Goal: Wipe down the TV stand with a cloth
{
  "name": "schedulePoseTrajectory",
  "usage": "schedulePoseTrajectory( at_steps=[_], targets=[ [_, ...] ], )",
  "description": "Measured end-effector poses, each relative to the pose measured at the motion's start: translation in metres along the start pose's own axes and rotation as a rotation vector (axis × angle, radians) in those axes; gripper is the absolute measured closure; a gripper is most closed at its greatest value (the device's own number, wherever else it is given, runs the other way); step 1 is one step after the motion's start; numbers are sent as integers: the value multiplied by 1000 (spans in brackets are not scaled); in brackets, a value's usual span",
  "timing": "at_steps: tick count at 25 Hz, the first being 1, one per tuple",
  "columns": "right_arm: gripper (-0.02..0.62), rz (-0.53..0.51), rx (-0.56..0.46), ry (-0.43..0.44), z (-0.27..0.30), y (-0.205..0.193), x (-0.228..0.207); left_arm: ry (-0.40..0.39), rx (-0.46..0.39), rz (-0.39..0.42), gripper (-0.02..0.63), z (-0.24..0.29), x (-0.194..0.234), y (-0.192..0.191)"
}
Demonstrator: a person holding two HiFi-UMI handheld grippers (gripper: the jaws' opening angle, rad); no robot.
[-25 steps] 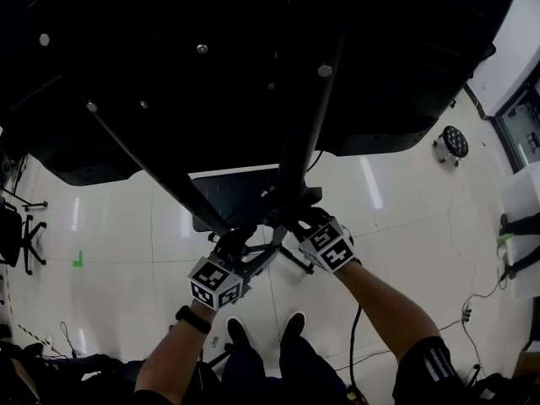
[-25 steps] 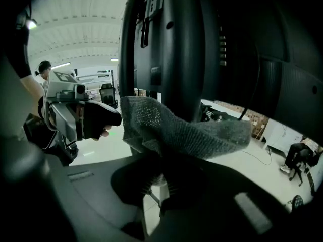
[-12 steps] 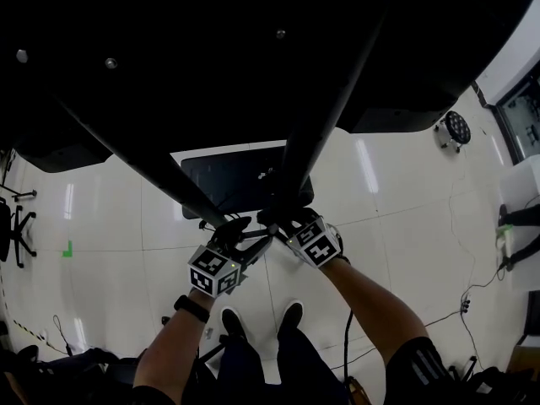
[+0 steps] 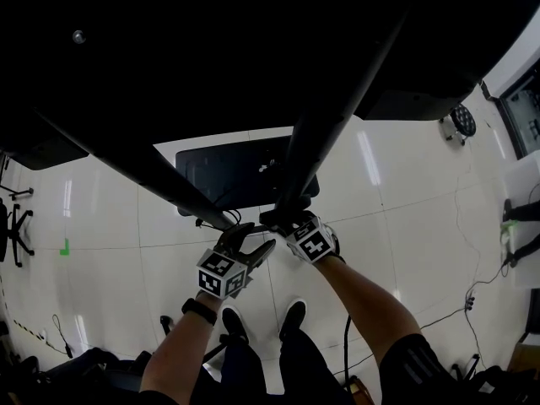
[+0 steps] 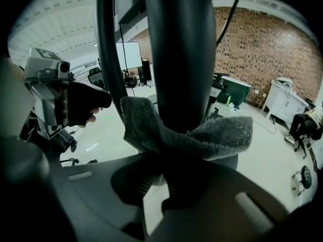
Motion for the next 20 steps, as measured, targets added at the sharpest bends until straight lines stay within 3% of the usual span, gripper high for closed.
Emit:
schedulePoseTrajectory(
  at_steps=[5, 8, 14, 20],
  targets=[
    [572, 68, 41, -34, 24, -37, -13, 8, 19, -7, 291, 4, 2, -19],
    [572, 117, 52, 6, 22, -44, -9, 11, 19, -18, 291, 3, 0, -24],
    [572, 164, -111, 110, -24, -24, 26, -3, 1, -4, 291, -14, -26, -14],
    [572, 46, -272, 175, -110, 13, 75, -3, -56, 21, 291, -65, -82, 12]
  ],
)
Point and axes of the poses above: the fingertips, and each gripper's own axes: z forward along the fingers, x to its left, y out of its top, the point moved 1 cm from there along -z, backward along the fingers, and after that the axes turned 2 degrees about y, right-handed, at the moved point
